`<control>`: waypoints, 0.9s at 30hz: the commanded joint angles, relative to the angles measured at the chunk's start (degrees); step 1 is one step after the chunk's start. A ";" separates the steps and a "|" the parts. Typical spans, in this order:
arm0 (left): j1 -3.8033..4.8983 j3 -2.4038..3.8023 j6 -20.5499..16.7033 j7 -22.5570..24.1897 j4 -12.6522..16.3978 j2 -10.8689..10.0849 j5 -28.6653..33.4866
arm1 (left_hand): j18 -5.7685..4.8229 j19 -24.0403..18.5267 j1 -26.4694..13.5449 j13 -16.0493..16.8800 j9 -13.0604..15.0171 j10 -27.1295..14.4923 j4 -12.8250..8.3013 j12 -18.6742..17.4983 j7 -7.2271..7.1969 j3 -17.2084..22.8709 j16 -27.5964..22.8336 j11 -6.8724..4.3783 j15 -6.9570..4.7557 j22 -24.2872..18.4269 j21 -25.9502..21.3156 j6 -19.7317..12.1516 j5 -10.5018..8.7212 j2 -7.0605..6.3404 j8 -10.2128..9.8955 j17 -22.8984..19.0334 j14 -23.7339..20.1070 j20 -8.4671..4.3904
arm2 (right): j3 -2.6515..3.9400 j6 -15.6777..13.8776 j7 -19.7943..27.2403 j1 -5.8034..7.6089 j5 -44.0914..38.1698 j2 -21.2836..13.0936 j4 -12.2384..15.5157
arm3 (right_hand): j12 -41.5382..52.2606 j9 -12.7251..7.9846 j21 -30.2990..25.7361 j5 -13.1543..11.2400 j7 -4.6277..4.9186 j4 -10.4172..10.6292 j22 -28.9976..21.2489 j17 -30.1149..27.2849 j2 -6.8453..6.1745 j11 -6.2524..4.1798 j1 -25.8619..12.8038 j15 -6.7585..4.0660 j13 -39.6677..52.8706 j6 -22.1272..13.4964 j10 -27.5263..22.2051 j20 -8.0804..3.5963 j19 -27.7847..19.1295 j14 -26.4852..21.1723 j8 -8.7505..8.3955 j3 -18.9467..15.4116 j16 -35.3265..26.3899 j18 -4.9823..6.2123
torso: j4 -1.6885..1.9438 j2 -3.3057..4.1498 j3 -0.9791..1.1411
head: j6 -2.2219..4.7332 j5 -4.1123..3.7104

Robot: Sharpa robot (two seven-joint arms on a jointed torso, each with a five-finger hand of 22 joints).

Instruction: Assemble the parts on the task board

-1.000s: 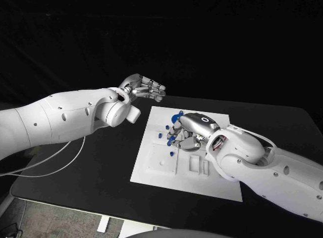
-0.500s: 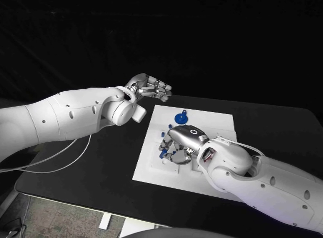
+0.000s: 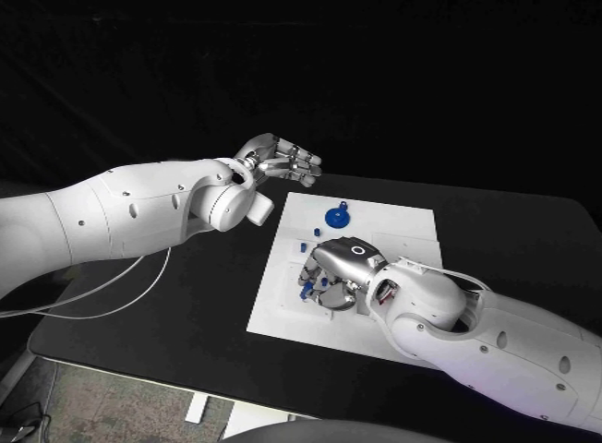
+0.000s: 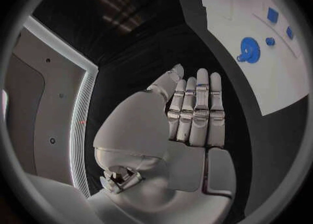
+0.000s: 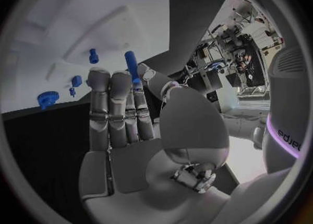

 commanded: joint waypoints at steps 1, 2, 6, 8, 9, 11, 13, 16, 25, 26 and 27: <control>0.04 0.03 0.77 0.59 0.16 0.08 0.42 | -0.21 0.15 -0.36 -0.04 -0.04 -0.14 0.24 -0.26 0.04 -0.18 -0.16 -0.02 -0.01 -0.05 0.11 -0.37 0.16 0.01 -0.21 -0.03 -0.26 0.04 | -0.18 0.92 -0.04 -0.10 -2.98 0.35 -0.58 | 0.16 0.05 -0.10 0.13 0.00 -0.32 0.07 0.08 0.77 -1.10 0.38 -0.55 0.05 0.58 1.63 -0.54 2.40 0.00 0.27 0.05 -0.31 1.04 | 0.12 -0.04 -0.03 | -0.09 -0.01; 0.04 0.03 0.78 0.59 0.17 0.07 0.42 | -0.21 0.15 -0.36 -0.04 -0.04 -0.14 0.24 -0.26 0.04 -0.18 -0.16 -0.02 -0.01 -0.05 0.11 -0.37 0.16 0.01 -0.21 -0.03 -0.26 0.04 | -0.25 0.83 -0.09 -0.13 -3.31 0.46 -0.83 | 0.16 0.05 -0.05 0.13 -0.01 -0.37 0.10 0.10 0.77 -1.10 0.36 -0.56 0.05 0.60 1.64 -0.56 2.42 0.00 0.28 0.07 -0.31 1.02 | 0.14 -0.04 -0.04 | -0.11 0.00; 0.04 0.03 0.80 0.58 0.19 0.05 0.42 | -0.21 0.15 -0.36 -0.04 -0.04 -0.14 0.24 -0.26 0.04 -0.18 -0.16 -0.02 -0.01 -0.05 0.11 -0.37 0.16 0.01 -0.21 -0.03 -0.26 0.04 | -0.43 0.63 -0.17 -0.23 -4.07 0.94 -1.78 | 0.15 0.05 -0.02 0.13 -0.01 -0.40 0.13 0.12 0.78 -1.10 0.34 -0.56 0.04 0.62 1.65 -0.57 2.43 0.01 0.28 0.09 -0.31 1.01 | 0.08 -0.03 -0.09 | -0.13 0.11; 0.04 0.02 0.82 0.58 0.20 0.04 0.42 | -0.21 0.15 -0.36 -0.04 -0.04 -0.14 0.24 -0.26 0.04 -0.18 -0.16 -0.02 -0.01 -0.05 0.11 -0.37 0.16 0.01 -0.21 -0.03 -0.26 0.04 | -0.51 0.58 -0.16 -0.31 -4.33 1.20 -2.22 | 0.15 0.05 -0.02 0.13 -0.01 -0.40 0.13 0.12 0.78 -1.10 0.34 -0.56 0.04 0.62 1.65 -0.57 2.43 0.01 0.28 0.09 -0.31 1.01 | 0.08 -0.02 -0.11 | -0.17 0.22; 0.04 0.02 0.82 0.58 0.21 0.03 0.42 | -0.21 0.15 -0.36 -0.04 -0.04 -0.14 0.24 -0.26 0.04 -0.18 -0.16 -0.02 -0.01 -0.05 0.11 -0.37 0.16 0.01 -0.21 -0.03 -0.26 0.04 | -0.55 0.56 -0.15 -0.35 -4.40 1.30 -2.39 | 0.15 0.05 -0.02 0.13 -0.01 -0.40 0.13 0.12 0.78 -1.10 0.34 -0.56 0.04 0.62 1.65 -0.57 2.43 0.01 0.28 0.09 -0.31 1.01 | 0.08 0.00 -0.11 | -0.18 0.24; 0.04 0.02 0.83 0.58 0.22 0.03 0.42 | -0.21 0.15 -0.36 -0.04 -0.04 -0.14 0.24 -0.26 0.04 -0.18 -0.16 -0.02 -0.01 -0.05 0.11 -0.37 0.16 0.01 -0.21 -0.03 -0.26 0.04 | -0.61 0.53 -0.14 -0.44 -4.54 1.49 -2.67 | 0.15 0.05 -0.02 0.13 -0.01 -0.40 0.13 0.12 0.78 -1.10 0.34 -0.56 0.04 0.62 1.65 -0.57 2.43 0.01 0.28 0.09 -0.31 1.01 | 0.08 0.01 -0.11 | -0.27 0.29; 0.04 0.02 0.87 0.55 0.24 0.01 0.42 | -0.21 0.15 -0.36 -0.04 -0.04 -0.14 0.24 -0.26 0.04 -0.18 -0.16 -0.02 -0.01 -0.05 0.11 -0.37 0.16 0.01 -0.21 -0.03 -0.26 0.04 | -0.69 0.55 -0.11 -0.57 -4.75 1.71 -3.00 | 0.15 0.05 -0.02 0.13 -0.01 -0.40 0.13 0.12 0.78 -1.10 0.34 -0.56 0.04 0.62 1.65 -0.57 2.43 0.01 0.28 0.09 -0.31 1.01 | 0.08 -0.01 -0.10 | -0.42 0.39; 0.04 0.02 0.89 0.51 0.26 -0.02 0.42 | -0.21 0.15 -0.36 -0.04 -0.04 -0.14 0.24 -0.26 0.04 -0.18 -0.16 -0.02 -0.01 -0.05 0.11 -0.37 0.16 0.01 -0.21 -0.03 -0.26 0.04 | -0.76 0.67 -0.09 -0.67 -4.89 1.91 -3.34 | 0.15 0.05 -0.02 0.13 -0.01 -0.40 0.13 0.12 0.78 -1.10 0.34 -0.56 0.04 0.62 1.65 -0.57 2.43 0.01 0.28 0.09 -0.31 1.01 | 0.08 -0.01 -0.10 | -0.48 0.44; 0.04 0.02 0.91 0.47 0.28 -0.10 0.42 | -0.21 0.16 -0.40 -0.04 -0.03 -0.20 0.33 -0.26 0.05 -0.21 -0.16 0.00 0.01 -0.28 0.09 -0.40 0.13 0.01 -0.19 -0.03 -0.31 0.07 | -1.06 1.86 0.06 -0.79 -4.96 1.95 -3.75 | 0.16 0.05 0.08 0.13 -0.02 -0.66 0.28 0.26 0.78 -1.12 0.22 -0.58 0.05 0.68 1.73 -0.59 2.43 0.01 0.28 0.14 -0.35 0.95 | -0.04 -0.07 -0.10 | -0.72 0.74; 0.04 0.02 0.91 0.48 0.28 -0.11 0.42 | -0.21 0.16 -0.40 -0.04 -0.03 -0.20 0.33 -0.26 0.05 -0.21 -0.16 0.00 0.01 -0.28 0.09 -0.40 0.13 0.01 -0.19 -0.03 -0.31 0.07 | -1.10 1.94 0.07 -0.79 -4.95 1.91 -3.70 | 0.16 0.05 0.08 0.13 -0.02 -0.66 0.28 0.26 0.78 -1.12 0.22 -0.58 0.05 0.68 1.73 -0.59 2.43 0.01 0.28 0.14 -0.35 0.95 | -0.05 -0.08 -0.09 | -0.73 0.76; 0.04 0.02 0.92 0.48 0.27 -0.11 0.42 | -0.21 0.16 -0.40 -0.04 -0.03 -0.20 0.33 -0.26 0.05 -0.21 -0.16 0.00 0.01 -0.28 0.09 -0.40 0.13 0.01 -0.19 -0.03 -0.31 0.07 | -1.15 2.03 0.08 -0.80 -4.94 1.83 -3.58 | 0.16 0.05 0.08 0.13 -0.02 -0.66 0.28 0.26 0.78 -1.12 0.22 -0.58 0.05 0.68 1.73 -0.59 2.43 0.01 0.28 0.14 -0.35 0.95 | -0.05 -0.10 -0.07 | -0.76 0.75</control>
